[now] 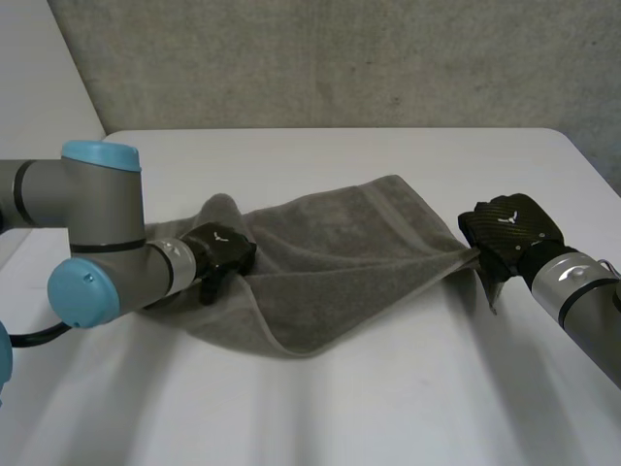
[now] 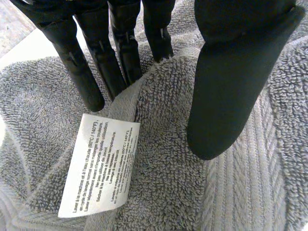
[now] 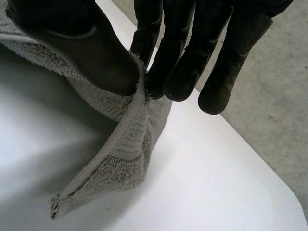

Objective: Fold the towel.

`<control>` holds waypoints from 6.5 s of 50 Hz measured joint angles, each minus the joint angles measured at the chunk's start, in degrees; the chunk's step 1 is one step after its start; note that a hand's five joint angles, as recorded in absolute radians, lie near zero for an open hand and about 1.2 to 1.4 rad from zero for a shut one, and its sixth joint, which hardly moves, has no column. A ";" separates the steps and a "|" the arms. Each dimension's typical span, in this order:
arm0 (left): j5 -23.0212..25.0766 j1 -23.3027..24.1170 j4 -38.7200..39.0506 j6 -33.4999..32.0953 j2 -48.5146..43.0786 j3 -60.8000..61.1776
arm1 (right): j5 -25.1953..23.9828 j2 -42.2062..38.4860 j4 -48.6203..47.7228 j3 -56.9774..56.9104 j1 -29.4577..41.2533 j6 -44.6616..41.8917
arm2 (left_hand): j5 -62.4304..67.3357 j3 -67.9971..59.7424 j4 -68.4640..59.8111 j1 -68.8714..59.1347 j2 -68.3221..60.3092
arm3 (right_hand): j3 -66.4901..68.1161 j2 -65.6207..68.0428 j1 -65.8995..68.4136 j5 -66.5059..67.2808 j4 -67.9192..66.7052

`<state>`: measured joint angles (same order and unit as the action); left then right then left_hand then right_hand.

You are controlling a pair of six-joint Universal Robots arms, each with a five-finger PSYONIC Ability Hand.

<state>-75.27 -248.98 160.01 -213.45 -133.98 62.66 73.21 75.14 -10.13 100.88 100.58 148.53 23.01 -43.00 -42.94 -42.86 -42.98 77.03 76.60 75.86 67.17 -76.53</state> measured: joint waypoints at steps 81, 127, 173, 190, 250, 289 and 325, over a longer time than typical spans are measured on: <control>-10.36 -4.99 15.47 20.33 38.39 11.44 | -3.43 13.16 32.59 -36.12 -2.58 2.52 | 26.38 -26.54 -26.78 -26.13 -26.68 | 0.00 0.00 0.00 0.00 0.00; -9.78 -10.84 42.62 40.75 19.88 -7.14 | 5.97 -5.76 -5.49 -44.14 6.81 -13.03 | 26.57 -26.62 -26.81 -26.36 -26.74 | 0.00 0.00 0.00 0.24 0.00; -4.95 -11.82 42.59 21.34 19.94 29.16 | 12.41 -17.55 1.61 -15.41 4.51 -12.16 | 26.58 -26.64 -26.83 -26.36 -26.75 | -31.38 -30.53 -30.71 -32.48 30.80; -4.97 -12.23 42.58 21.47 20.66 29.35 | 12.34 -16.37 2.31 -12.42 0.39 -10.92 | 26.58 -26.64 -26.82 -26.36 -26.75 | -20.97 -20.38 -19.81 -21.06 20.53; -5.70 -15.85 33.92 27.31 29.60 36.67 | -5.79 -5.60 29.78 -22.99 -7.56 -27.70 | 26.58 -26.64 -26.82 -26.35 -26.75 | -0.24 -0.24 -0.11 -0.17 -0.27; -16.09 -9.38 33.93 25.98 -3.01 4.13 | 2.18 -32.28 -4.68 -36.81 -0.54 -27.63 | -20.75 31.60 31.50 31.39 31.61 | -63.57 -62.95 -62.33 -63.77 62.13; -1.46 -9.39 40.51 28.93 29.56 40.89 | -1.59 -5.53 14.46 -13.56 -7.42 0.27 | -21.43 33.44 33.50 33.16 33.48 | -51.70 -51.77 -51.08 -51.15 51.04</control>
<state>-76.73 -258.37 200.51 -184.52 -104.42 103.55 71.62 69.62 4.34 87.32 93.16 148.80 1.57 -9.56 -9.44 -9.70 -9.50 25.33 24.83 24.77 16.01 -25.48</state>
